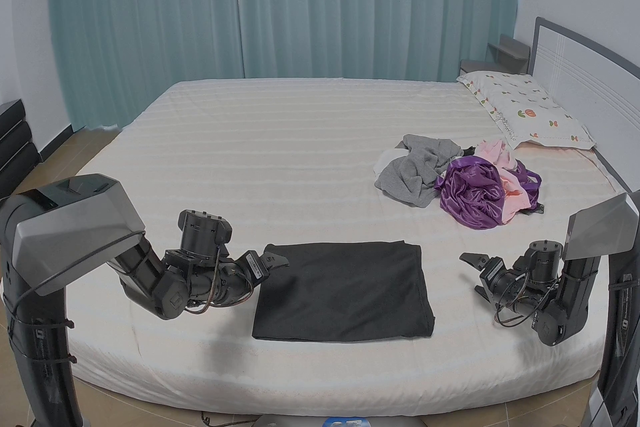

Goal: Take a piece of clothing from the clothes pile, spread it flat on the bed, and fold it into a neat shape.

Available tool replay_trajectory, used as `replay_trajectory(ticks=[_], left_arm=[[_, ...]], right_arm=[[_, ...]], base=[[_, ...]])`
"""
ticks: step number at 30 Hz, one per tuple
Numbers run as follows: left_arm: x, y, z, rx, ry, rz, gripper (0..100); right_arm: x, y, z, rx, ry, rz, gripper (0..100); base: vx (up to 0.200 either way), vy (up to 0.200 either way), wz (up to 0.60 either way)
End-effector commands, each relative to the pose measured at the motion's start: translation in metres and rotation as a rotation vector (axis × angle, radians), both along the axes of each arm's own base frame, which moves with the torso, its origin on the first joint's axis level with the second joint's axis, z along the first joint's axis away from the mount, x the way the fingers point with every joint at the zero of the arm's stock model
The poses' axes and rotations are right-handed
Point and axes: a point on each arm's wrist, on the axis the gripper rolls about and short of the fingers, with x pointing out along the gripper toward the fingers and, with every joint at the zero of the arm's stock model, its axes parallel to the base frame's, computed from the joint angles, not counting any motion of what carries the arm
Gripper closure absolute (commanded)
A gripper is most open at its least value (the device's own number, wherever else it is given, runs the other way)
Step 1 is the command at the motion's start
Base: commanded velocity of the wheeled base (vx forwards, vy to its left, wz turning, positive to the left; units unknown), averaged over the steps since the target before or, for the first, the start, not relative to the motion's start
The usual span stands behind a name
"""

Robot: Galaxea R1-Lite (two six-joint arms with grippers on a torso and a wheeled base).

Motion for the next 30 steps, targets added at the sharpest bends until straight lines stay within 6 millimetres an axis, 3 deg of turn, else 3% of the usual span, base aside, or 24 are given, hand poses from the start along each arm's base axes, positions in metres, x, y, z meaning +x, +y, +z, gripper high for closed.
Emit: replay_trajectory(ticks=[1,16,17,30], left_arm=[[0.007,-0.004,-0.020,0.037,0.018,-0.027,0],[0.018,-0.017,-0.034,0.090,-0.011,-0.030,0],[0.018,-0.017,-0.034,0.090,-0.011,-0.030,100],[0.015,-0.016,-0.033,0.086,0.001,-0.023,100]], right_arm=[[-0.001,0.001,-0.002,0.000,0.008,0.004,0],[-0.001,0.001,-0.002,0.000,0.008,0.005,0],[-0.001,0.001,-0.002,0.000,0.008,0.005,0],[-0.002,0.002,-0.002,0.000,0.010,0.008,0]], base=[[0.000,0.000,0.00],[0.000,0.000,0.00],[0.000,0.000,0.00],[0.000,0.000,0.00]])
